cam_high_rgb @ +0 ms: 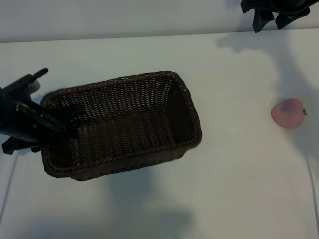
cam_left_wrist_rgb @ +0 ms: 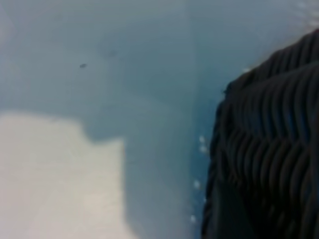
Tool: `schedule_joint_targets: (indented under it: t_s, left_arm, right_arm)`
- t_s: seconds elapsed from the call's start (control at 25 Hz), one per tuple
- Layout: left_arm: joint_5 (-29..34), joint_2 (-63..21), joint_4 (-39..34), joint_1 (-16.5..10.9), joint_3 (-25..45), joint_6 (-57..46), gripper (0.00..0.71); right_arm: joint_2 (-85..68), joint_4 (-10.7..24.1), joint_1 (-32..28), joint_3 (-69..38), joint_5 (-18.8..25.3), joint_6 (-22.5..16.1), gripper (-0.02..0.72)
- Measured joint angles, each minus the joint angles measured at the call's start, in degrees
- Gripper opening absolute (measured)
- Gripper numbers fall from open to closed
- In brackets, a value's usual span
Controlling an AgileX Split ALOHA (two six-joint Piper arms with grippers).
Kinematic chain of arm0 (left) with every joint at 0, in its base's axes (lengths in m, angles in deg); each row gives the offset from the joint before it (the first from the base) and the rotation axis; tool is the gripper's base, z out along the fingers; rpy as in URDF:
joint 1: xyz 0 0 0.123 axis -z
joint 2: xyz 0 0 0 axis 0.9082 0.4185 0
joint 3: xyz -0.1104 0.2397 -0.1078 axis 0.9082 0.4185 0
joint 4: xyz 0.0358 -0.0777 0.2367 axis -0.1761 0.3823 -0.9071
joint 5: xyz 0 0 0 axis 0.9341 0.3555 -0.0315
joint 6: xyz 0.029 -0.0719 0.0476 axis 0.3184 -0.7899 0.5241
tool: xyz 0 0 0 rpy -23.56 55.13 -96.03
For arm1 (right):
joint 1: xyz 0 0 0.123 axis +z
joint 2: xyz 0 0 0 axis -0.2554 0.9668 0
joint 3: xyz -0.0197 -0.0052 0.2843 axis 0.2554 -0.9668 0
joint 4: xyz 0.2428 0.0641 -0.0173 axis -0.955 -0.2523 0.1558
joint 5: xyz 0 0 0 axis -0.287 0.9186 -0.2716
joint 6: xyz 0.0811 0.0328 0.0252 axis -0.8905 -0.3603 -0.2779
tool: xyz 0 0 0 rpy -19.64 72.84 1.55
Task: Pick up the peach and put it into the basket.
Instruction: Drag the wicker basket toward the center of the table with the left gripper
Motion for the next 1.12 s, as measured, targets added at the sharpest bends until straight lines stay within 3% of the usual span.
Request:
schedule_joint_targets:
  t_s: [0.04, 0.08, 0.4, 0.76, 0.96, 1.12]
  left_arm:
    - [0.35, -0.59, 0.41, 0.00, -0.22, 1.05, 0.394]
    - [1.20, -1.04, 0.92, 0.00, -0.71, 1.76, 0.330]
    - [6.86, -1.59, 0.63, 0.00, -9.41, 5.32, 0.334]
    - [8.67, -1.21, 0.57, 0.00, -17.59, 5.94, 0.334]
    - [9.49, 3.62, 1.60, 0.00, -21.41, 6.71, 0.334]
    - [9.62, 9.56, 7.63, 0.05, -24.61, 11.48, 0.334]
  right_arm:
    - [0.00, 0.00, 0.00, 0.00, 0.00, 0.00, 0.514]
    - [0.00, -0.06, 0.00, 0.00, 0.00, 0.00, 0.514]
    - [0.00, -0.06, 0.00, 0.00, 0.00, 0.00, 0.514]
    - [0.00, -0.06, 0.00, 0.00, 0.00, 0.00, 0.514]
    - [0.00, -0.10, 0.00, 0.00, 0.00, 0.00, 0.514]
    - [0.00, -0.10, 0.00, 0.00, 0.00, 0.00, 0.514]
